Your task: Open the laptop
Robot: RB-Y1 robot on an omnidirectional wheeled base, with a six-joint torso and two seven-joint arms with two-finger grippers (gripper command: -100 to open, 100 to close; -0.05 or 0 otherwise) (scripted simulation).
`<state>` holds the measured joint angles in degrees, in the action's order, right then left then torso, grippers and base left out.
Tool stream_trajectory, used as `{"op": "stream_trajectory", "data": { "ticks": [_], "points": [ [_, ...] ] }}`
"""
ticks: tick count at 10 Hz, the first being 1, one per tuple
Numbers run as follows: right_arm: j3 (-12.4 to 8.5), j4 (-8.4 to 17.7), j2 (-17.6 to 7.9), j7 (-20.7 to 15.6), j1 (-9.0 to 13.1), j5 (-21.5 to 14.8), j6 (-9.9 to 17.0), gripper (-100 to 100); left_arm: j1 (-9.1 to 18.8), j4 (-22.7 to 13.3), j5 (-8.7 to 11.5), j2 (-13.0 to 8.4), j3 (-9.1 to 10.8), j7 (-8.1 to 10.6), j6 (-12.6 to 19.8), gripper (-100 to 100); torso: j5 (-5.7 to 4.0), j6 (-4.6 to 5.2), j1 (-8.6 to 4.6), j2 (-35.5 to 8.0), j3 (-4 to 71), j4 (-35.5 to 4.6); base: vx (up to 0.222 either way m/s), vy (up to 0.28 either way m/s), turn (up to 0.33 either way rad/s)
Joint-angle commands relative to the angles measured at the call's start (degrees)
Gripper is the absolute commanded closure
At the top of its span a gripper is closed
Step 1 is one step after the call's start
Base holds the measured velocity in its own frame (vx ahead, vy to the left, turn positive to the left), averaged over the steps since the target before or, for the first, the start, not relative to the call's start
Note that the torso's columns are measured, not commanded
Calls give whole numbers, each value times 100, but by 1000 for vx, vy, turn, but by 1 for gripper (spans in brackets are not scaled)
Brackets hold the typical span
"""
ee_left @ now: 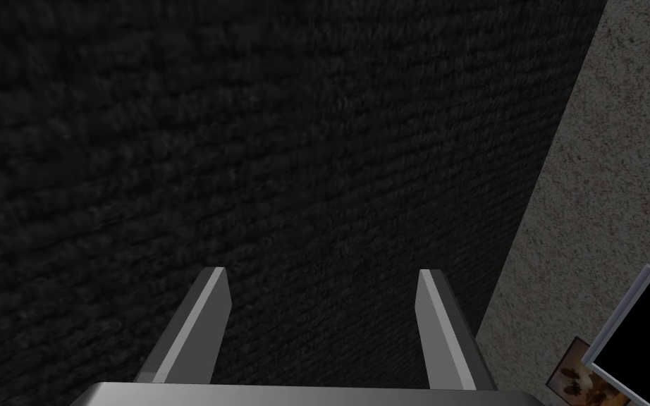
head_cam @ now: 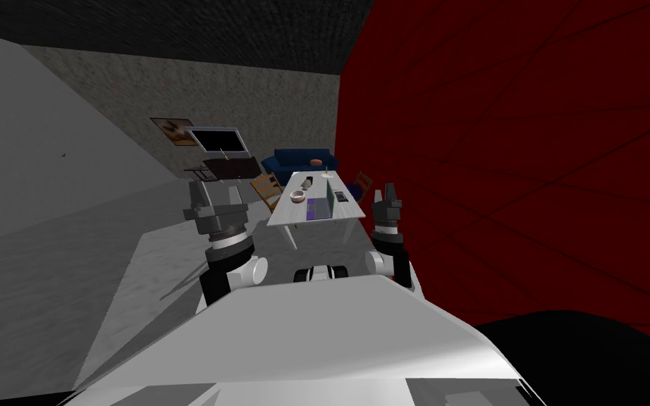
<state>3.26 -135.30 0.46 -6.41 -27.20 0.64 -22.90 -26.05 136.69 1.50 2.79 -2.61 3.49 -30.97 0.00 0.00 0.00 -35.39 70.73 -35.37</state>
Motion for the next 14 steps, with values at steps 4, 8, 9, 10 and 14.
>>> {"op": "stream_trajectory", "data": {
  "ticks": [4, 8, 9, 10, 14],
  "points": [
    [-103, 101, -668, -229, -15, -325, 84, -100, -1, -3, 0, 0, 0, 0, 1, 0, 2, 0, 8, -680, 1381, -683, 17, 30, -19],
    [-291, 256, -1194, -624, -45, -902, 227, -100, -1, -2, 0, 1, 0, 0, 0, 0, 1, 0, 4, -688, 1385, -691, 40, 67, -42],
    [-348, 300, -1307, -741, -55, -1076, 269, -100, -1, -2, 0, 0, 0, 0, 0, 0, 0, 0, 1, -687, 1385, -691, 49, 86, -49],
    [-409, 345, -1416, -864, -65, -1255, 313, -100, -1, -2, 0, 1, -1, 0, 0, 0, 1, 0, 4, -688, 1385, -691, 48, 81, -61],
    [-600, 486, -1731, -1257, -95, -1841, 453, -100, -1, -2, 0, 0, 0, 0, 0, 0, -1, -1, -7, -694, 1382, -692, 35, 77, -46]
  ]
}}
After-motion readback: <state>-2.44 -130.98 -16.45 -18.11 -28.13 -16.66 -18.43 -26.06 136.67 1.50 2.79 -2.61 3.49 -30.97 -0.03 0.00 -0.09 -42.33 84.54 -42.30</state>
